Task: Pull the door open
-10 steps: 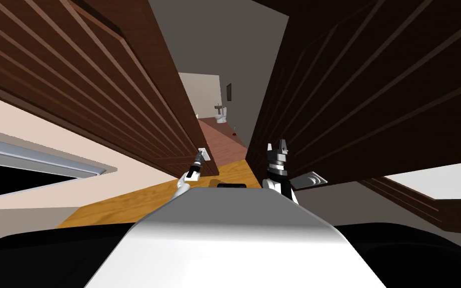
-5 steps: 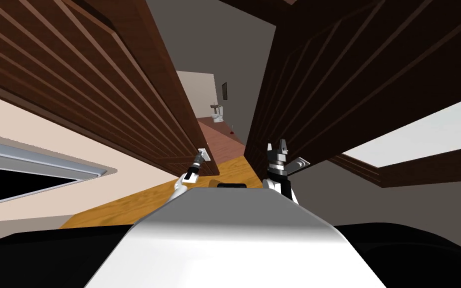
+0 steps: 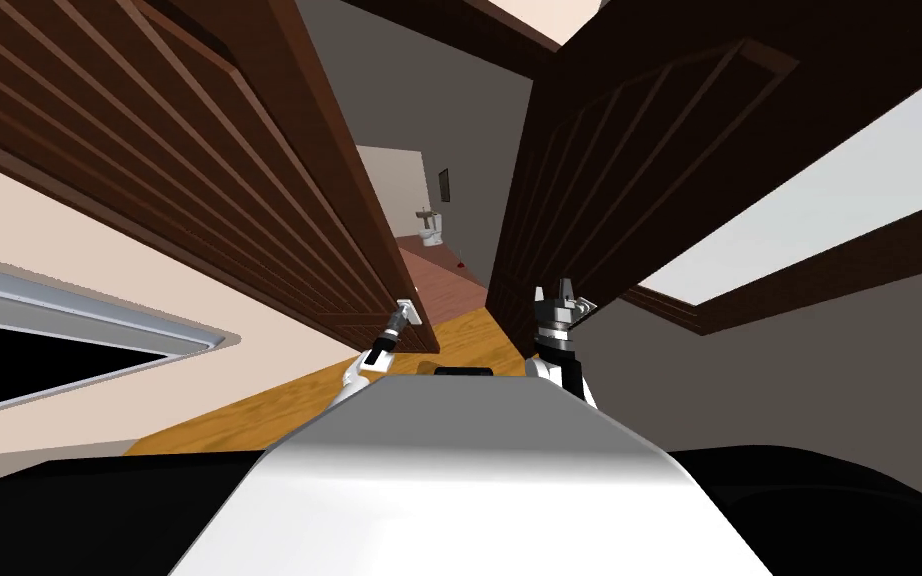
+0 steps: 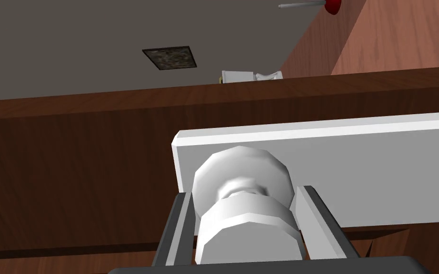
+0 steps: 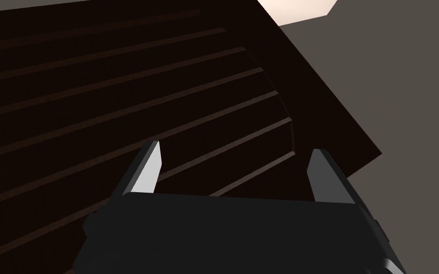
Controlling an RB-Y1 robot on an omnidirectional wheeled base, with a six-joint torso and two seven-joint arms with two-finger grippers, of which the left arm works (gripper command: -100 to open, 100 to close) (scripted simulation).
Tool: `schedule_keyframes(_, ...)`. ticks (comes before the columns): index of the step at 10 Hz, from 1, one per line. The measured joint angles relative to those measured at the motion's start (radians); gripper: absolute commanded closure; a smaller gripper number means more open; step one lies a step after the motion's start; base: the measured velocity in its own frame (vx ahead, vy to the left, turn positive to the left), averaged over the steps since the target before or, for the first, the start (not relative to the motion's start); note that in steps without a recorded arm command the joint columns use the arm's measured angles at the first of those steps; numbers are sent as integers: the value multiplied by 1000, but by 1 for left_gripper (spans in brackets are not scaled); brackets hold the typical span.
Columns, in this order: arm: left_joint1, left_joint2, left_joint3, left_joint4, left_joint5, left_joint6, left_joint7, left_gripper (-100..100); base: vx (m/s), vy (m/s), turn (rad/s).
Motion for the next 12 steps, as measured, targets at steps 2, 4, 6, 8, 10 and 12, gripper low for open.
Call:
schedule_keyframes(2,15,31,-13,-9,2,-31,23,100,-223,81,-111)
schedule_keyframes(4,41,58,-31,-16,1,-60,43,100,-199,110,-113)
schedule_keyframes(6,63,83,-47,-27,1,-82,62,100,-208,87,-93)
schedule_keyframes(8,78,94,-57,-35,1,-92,71,100,-107,40,-70)
schedule_keyframes(10,89,113,-61,-34,2,-115,84,100,-189,87,-137)
schedule_keyframes(12,102,136,-69,-30,2,-147,101,100,-201,104,-149)
